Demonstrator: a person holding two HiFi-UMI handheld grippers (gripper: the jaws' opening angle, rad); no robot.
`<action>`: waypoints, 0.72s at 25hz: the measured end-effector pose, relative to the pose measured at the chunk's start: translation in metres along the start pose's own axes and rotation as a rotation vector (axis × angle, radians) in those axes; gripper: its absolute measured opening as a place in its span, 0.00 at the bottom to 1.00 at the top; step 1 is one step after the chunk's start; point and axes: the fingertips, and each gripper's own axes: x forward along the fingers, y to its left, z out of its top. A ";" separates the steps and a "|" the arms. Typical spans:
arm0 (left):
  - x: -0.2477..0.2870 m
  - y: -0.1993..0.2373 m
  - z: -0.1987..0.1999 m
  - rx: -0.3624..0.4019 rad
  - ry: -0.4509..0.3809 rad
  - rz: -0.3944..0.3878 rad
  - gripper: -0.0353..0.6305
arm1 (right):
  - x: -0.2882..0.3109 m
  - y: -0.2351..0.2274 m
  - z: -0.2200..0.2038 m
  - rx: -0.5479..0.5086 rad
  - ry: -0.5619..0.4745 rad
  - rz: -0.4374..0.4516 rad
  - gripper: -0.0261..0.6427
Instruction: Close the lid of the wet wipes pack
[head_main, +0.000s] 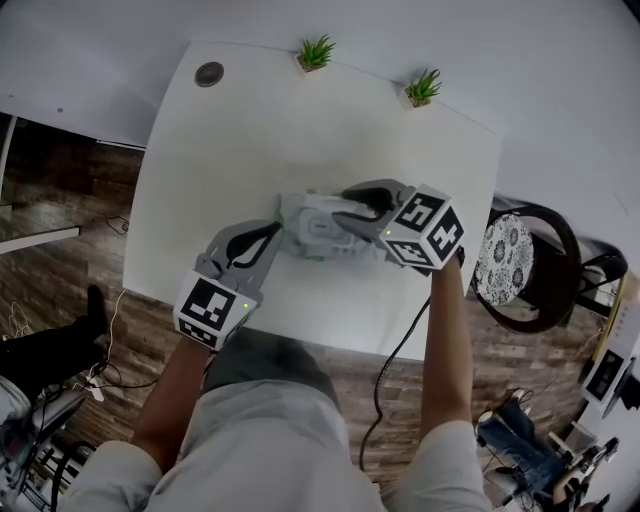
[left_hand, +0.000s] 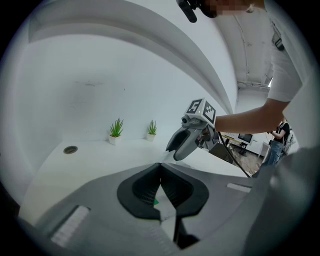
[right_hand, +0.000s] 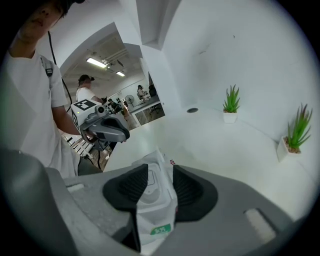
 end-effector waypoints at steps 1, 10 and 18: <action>-0.001 -0.001 0.001 0.002 -0.003 0.000 0.06 | 0.000 0.003 0.000 -0.003 -0.001 0.003 0.28; -0.014 -0.012 0.000 0.011 -0.003 0.003 0.06 | 0.005 0.038 -0.008 -0.015 0.008 0.052 0.28; -0.023 -0.022 -0.002 0.022 -0.012 0.005 0.06 | 0.017 0.057 -0.024 -0.004 0.034 0.074 0.28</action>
